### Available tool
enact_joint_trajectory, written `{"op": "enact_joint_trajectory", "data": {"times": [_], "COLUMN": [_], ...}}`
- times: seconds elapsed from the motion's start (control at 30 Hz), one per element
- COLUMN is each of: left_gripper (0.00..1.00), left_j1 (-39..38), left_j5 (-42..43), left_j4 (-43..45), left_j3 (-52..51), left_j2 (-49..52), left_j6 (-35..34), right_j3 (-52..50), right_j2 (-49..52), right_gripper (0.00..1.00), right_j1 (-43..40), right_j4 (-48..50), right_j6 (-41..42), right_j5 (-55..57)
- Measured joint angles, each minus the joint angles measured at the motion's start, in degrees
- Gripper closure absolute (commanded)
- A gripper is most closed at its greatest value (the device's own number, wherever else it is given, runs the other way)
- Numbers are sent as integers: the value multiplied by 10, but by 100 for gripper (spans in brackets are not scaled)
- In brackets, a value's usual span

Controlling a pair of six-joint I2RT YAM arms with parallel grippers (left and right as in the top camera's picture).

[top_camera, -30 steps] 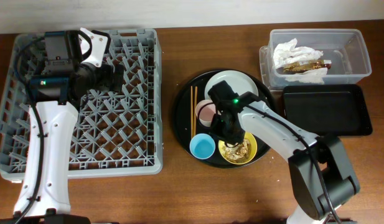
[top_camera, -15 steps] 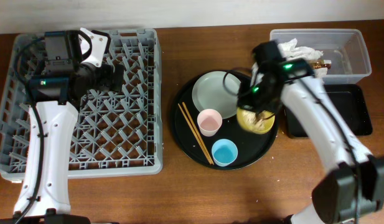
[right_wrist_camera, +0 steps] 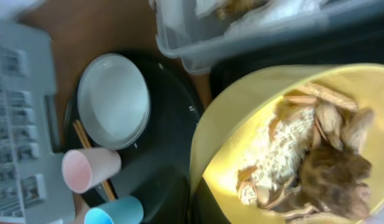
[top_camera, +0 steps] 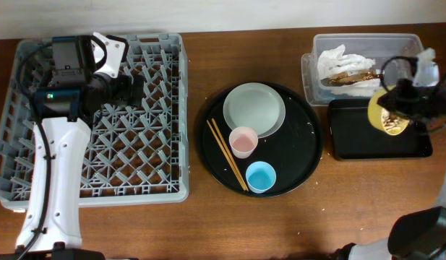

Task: Sort waste into correct bins and load items into the dishwasher rack
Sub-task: 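Tip the yellow bowl over the black tray to dump scraps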

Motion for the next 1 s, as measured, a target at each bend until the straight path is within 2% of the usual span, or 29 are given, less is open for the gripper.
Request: {"op": "enact_joint_trajectory", "data": {"times": [0.1,0.3,0.4,0.57,0.67,0.87,1.0], "left_gripper": [1,1,1,1,1,1,1], "left_j1": [0,0,0,0,0,0,0], "left_j5": [0,0,0,0,0,0,0], "left_j4": [0,0,0,0,0,0,0], "left_j3": [0,0,0,0,0,0,0], "left_j2": [0,0,0,0,0,0,0], "left_j6": [0,0,0,0,0,0,0], "right_j3": [-53,-194,-199,-200,-200,-200,-200], "right_j2": [19,83,106,106,107,113,113], "right_gripper": [96,96,96,96,96,96,96], "right_j1": [-48,-89,-109,-192,-222,-225,-225], "right_j4": [60,193,199,200,200,200,243], "right_j6": [-52,-130,-161,-84,-41,57,122], "right_j5": [-85,-225,-339,-506,-528,-554,-558]}}
